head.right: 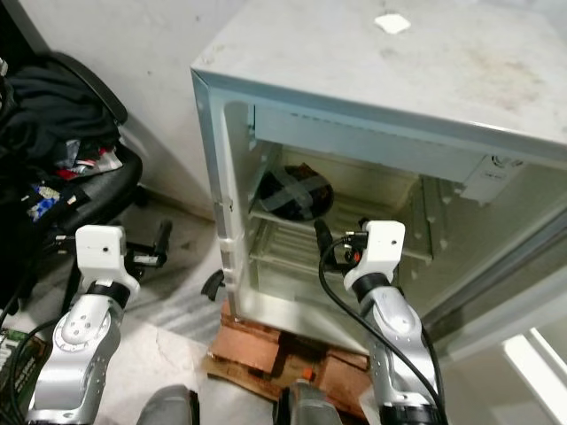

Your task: Restocking fridge

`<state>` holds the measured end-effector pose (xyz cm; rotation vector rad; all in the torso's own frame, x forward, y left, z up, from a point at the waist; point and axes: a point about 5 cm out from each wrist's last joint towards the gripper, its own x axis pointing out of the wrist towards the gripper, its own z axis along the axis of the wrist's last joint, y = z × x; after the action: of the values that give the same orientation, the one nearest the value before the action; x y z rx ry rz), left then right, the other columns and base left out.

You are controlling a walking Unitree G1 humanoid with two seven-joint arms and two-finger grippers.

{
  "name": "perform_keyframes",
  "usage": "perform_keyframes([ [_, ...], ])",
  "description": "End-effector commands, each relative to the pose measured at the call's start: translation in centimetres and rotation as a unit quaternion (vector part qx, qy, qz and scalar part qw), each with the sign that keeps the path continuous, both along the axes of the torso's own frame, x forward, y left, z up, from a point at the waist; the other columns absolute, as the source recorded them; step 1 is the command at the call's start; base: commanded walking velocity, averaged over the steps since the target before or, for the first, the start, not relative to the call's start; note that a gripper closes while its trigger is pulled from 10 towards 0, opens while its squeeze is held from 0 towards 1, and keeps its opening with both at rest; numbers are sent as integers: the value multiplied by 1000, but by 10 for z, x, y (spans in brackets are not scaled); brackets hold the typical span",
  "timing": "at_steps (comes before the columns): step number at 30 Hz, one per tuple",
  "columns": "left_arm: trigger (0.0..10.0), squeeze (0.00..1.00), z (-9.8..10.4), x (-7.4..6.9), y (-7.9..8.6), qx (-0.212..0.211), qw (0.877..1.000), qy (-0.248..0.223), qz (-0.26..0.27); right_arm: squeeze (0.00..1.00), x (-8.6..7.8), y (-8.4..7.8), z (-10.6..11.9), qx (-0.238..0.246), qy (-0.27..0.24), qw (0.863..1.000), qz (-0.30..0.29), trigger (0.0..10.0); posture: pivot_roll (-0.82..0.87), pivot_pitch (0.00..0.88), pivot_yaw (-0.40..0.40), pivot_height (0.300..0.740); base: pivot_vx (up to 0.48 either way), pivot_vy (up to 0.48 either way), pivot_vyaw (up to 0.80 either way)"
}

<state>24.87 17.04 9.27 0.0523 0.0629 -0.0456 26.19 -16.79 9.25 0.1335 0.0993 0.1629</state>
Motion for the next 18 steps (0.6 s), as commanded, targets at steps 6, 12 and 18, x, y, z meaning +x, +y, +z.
perform_keyframes([
  [6, 10000, 0, -7, -2, -2, 4, 1000, 9, -11, 0, -10, 0, -4, -41, 26, 999, 15, 10000, 46, 6, -21, 740, -329, 0, 0],
  [12, 10000, 0, -10, -1, -4, 3, 1000, 11, -18, 0, -14, -4, -11, -85, 54, 995, -2, 10000, 37, 0, -20, 740, -369, 0, 0],
  [18, 10000, 0, -9, 2, -2, 5, 1000, 7, -18, 0, -17, -5, -12, -81, 47, 996, -6, 10000, 34, 0, -17, 740, -382, 0, 0],
])
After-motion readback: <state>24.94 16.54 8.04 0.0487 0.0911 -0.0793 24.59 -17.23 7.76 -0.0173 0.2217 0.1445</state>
